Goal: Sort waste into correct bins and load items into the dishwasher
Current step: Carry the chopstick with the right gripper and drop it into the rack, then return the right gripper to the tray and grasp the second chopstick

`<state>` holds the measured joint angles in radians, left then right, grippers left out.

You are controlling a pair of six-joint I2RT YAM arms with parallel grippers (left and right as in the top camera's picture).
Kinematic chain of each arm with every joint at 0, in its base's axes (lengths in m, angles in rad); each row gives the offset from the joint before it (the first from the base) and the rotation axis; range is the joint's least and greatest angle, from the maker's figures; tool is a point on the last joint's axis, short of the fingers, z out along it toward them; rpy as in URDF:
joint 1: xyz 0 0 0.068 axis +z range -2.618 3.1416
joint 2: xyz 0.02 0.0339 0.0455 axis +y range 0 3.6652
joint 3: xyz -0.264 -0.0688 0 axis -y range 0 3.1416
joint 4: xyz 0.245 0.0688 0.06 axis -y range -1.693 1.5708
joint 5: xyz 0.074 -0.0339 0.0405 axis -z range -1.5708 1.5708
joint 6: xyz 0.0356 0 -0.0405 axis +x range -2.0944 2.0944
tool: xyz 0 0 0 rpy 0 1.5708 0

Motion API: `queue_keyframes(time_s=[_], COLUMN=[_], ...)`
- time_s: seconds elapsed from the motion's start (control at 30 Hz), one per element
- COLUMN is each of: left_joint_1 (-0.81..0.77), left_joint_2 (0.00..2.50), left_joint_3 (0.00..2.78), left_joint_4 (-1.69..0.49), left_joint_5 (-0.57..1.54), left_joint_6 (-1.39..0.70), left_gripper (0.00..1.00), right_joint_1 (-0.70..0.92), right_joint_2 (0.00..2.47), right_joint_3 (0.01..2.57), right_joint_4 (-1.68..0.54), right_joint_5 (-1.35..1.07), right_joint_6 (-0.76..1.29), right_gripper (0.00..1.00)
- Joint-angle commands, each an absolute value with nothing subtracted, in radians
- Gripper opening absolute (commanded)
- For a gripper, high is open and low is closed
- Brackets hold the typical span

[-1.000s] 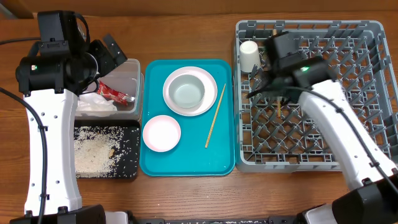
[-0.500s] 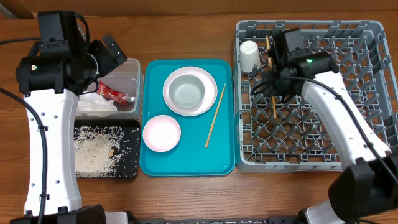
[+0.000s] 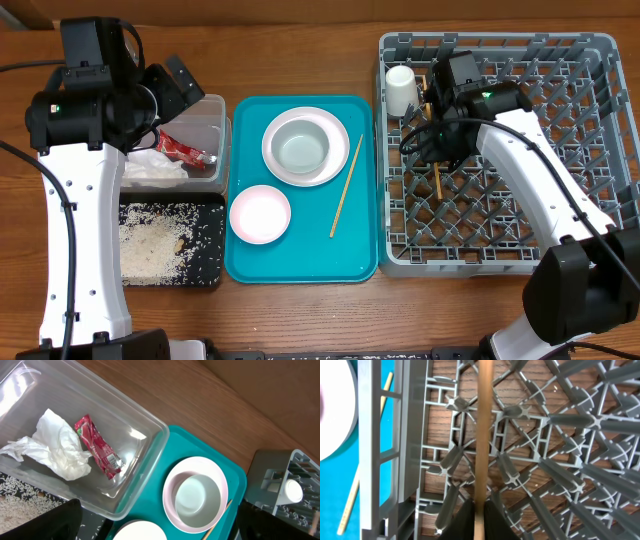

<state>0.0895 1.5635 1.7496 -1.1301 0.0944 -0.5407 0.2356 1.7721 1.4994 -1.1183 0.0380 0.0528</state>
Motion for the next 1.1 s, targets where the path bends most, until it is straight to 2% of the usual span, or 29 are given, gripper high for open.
queue_keyframes(time_s=[0.0, 0.27, 0.3, 0.37, 0.5, 0.6, 0.8, 0.93, 1.0, 1.07], left_joint_1=[0.091, 0.091, 0.091, 0.091, 0.091, 0.091, 0.091, 0.091, 0.091, 0.091], left_joint_2=[1.55, 1.55, 1.55, 1.55, 1.55, 1.55, 1.55, 1.55, 1.55, 1.55], left_joint_3=[1.769, 1.769, 1.769, 1.769, 1.769, 1.769, 1.769, 1.769, 1.769, 1.769], left_joint_4=[-1.129, -1.129, -1.129, -1.129, -1.129, -1.129, -1.129, -1.129, -1.129, -1.129], left_joint_5=[0.102, 0.102, 0.102, 0.102, 0.101, 0.102, 0.101, 0.102, 0.101, 0.102], left_joint_6=[-0.528, -0.527, -0.527, -0.527, -0.527, -0.527, -0.527, -0.527, -0.527, -0.527], left_gripper=[1.0, 1.0, 1.0, 1.0, 1.0, 1.0, 1.0, 1.0, 1.0, 1.0], right_joint_1=[0.235, 0.235, 0.235, 0.236, 0.241, 0.269, 0.382, 0.485, 0.537, 0.581], right_joint_2=[1.773, 1.773, 1.773, 1.773, 1.774, 1.775, 1.775, 1.776, 1.776, 1.777], right_joint_3=[1.498, 1.498, 1.498, 1.498, 1.498, 1.498, 1.498, 1.498, 1.498, 1.498], right_joint_4=[-1.116, -1.119, -1.114, -1.097, -1.053, -1.012, -0.977, -0.968, -0.958, -0.954], right_joint_5=[0.031, 0.03, 0.03, -0.003, -0.21, -0.321, -0.268, -0.147, -0.103, -0.086], right_joint_6=[0.052, 0.061, 0.079, 0.135, 0.351, 0.433, 0.548, 0.644, 0.704, 0.763], right_gripper=[0.1, 0.11, 0.15, 0.2, 0.21, 0.23, 0.27, 0.27, 0.16, 0.15])
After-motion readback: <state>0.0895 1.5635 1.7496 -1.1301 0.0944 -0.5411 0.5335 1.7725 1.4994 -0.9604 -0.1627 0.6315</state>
